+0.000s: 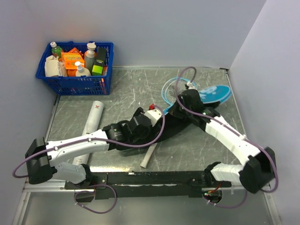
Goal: Pack up the badminton gear
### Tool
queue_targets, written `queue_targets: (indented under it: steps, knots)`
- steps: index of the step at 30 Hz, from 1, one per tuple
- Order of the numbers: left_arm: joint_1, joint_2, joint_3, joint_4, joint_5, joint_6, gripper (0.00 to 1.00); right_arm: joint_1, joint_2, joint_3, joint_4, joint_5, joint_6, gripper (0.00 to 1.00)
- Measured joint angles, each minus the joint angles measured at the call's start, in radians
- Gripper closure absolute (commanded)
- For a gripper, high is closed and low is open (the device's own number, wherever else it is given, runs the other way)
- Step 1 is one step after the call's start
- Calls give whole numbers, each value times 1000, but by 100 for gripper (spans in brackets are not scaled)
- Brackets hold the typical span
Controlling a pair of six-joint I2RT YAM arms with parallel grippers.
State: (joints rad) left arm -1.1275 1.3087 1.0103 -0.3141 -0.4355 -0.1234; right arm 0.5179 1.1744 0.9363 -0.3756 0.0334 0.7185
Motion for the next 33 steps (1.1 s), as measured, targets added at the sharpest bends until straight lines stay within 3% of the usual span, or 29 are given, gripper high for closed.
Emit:
queue_targets:
  steps: [6, 12, 15, 16, 18, 19, 27, 33]
  knots:
    - [0, -22, -16, -12, -53, 0, 9, 0, 157, 107, 39, -138, -84, 100]
    - [11, -17, -69, -13, -68, -2, 10, 1, 186, 154, 45, -238, -127, 100]
    - [43, -2, -73, -11, -59, -11, 25, 2, 186, 182, 45, -269, -149, 100]
    - [57, 5, -73, -8, -56, -15, 47, 2, 186, 187, 44, -277, -155, 100]
    - [87, 17, -73, -3, -45, -20, 75, 3, 185, 192, 46, -290, -165, 100]
    - [102, 25, -73, -5, -34, -24, 97, 3, 185, 192, 46, -292, -169, 100]
    - [173, 72, -47, -23, 24, -41, 98, -1, 228, 198, 66, -329, -190, 100]
    - [314, 80, -24, -54, 113, -79, 99, -1, 356, 283, 84, -367, -200, 100]
